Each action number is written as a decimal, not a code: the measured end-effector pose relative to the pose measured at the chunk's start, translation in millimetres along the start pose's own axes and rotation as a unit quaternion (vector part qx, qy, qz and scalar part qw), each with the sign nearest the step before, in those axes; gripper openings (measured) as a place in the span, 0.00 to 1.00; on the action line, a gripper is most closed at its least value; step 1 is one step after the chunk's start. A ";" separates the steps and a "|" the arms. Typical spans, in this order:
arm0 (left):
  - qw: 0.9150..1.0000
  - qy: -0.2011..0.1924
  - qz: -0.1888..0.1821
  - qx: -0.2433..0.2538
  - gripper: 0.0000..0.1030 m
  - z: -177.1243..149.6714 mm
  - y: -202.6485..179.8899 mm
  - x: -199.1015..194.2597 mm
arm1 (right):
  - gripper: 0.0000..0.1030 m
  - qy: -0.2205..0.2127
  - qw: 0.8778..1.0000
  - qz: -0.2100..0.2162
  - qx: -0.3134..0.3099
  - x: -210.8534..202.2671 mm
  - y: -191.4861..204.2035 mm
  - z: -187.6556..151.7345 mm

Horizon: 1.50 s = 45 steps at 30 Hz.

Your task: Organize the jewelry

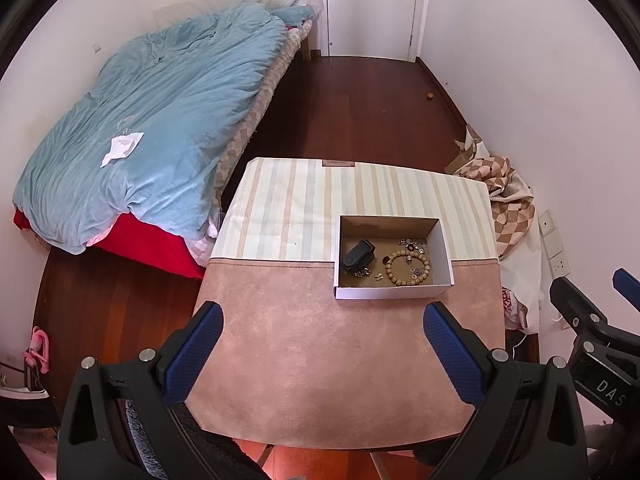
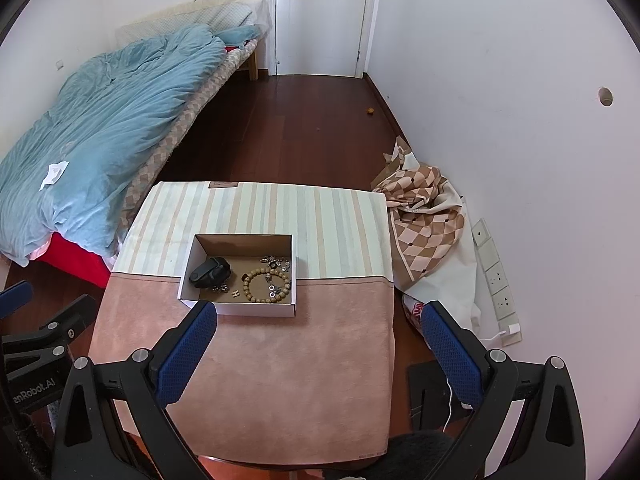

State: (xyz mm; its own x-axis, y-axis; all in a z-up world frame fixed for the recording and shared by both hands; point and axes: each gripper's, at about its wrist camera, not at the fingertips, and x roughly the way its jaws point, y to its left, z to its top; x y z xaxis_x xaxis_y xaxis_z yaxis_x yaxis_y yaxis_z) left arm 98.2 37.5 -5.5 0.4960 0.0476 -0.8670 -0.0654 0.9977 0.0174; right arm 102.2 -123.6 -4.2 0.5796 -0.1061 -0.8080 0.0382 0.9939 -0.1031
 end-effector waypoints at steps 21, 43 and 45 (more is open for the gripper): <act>1.000 -0.005 0.000 -0.002 0.99 3.1 -0.9 -4.8 | 1.00 0.000 1.000 0.003 0.001 -0.4 2.3 -0.7; 1.000 -0.004 0.003 -0.001 0.99 3.5 -4.4 -3.8 | 1.00 0.002 1.000 0.005 0.001 -0.6 1.0 1.2; 1.000 -0.006 0.001 -0.001 0.99 3.4 -4.5 -3.8 | 1.00 0.002 1.000 0.004 0.000 -0.8 0.9 1.3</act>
State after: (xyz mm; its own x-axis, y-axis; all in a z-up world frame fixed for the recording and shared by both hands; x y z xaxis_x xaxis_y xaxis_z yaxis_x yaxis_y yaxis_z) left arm 99.6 33.0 -0.5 0.5054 0.0511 -0.8614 -0.0693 0.9974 0.0185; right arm 102.8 -122.6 -2.8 0.5758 -0.0990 -0.8116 0.0338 0.9947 -0.0974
